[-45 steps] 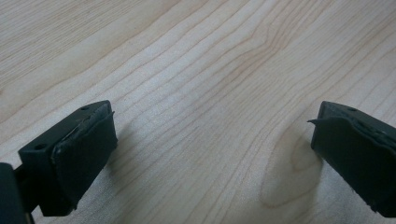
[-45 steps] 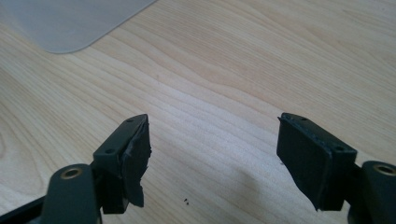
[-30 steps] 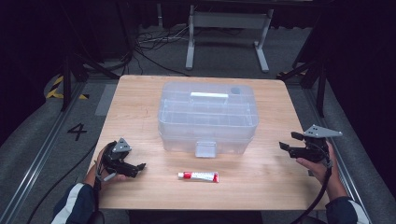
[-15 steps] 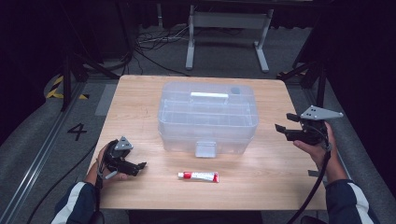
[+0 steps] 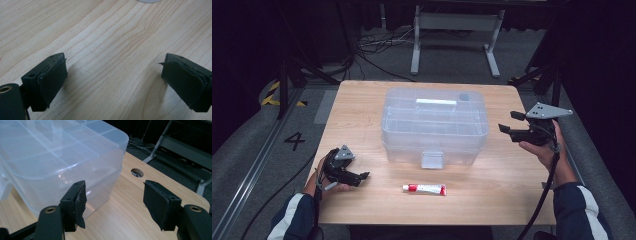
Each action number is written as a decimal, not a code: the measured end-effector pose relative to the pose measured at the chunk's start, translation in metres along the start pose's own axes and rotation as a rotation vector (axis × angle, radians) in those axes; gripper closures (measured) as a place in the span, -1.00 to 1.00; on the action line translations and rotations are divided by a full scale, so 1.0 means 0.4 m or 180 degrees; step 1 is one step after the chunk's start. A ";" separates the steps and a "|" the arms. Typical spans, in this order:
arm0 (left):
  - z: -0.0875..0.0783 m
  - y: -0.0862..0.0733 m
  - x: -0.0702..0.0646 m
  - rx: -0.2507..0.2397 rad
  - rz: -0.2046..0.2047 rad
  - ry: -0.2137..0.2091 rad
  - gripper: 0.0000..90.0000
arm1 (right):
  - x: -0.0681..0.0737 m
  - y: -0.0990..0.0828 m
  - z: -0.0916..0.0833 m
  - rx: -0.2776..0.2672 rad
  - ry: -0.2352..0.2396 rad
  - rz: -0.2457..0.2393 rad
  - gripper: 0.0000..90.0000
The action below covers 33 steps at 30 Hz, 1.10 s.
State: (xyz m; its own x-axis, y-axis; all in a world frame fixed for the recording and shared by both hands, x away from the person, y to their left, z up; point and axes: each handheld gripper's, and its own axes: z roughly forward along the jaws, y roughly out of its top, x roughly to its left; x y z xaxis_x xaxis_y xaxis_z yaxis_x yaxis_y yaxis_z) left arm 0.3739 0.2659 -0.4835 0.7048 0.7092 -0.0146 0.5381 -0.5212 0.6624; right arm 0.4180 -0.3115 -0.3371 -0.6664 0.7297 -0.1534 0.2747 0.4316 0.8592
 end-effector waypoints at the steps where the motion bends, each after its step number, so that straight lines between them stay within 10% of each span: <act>1: 0.000 0.000 0.000 0.0000 0.0000 0.0000 -0.86 | 0.000 0.000 0.000 0.0000 0.0000 0.0000 -0.21; 33: -0.002 -0.005 -0.004 -0.0044 -0.0035 0.0024 -0.84 | 0.054 0.148 0.101 -0.0023 0.0353 -0.0211 -0.17</act>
State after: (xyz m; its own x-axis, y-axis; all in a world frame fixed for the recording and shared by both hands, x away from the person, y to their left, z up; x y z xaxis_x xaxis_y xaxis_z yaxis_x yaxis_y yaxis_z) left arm 0.3714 0.2662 -0.4844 0.6953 0.7185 -0.0162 0.5394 -0.5068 0.6725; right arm 0.4479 -0.2488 -0.3095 -0.7557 0.6362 -0.1555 0.2228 0.4729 0.8525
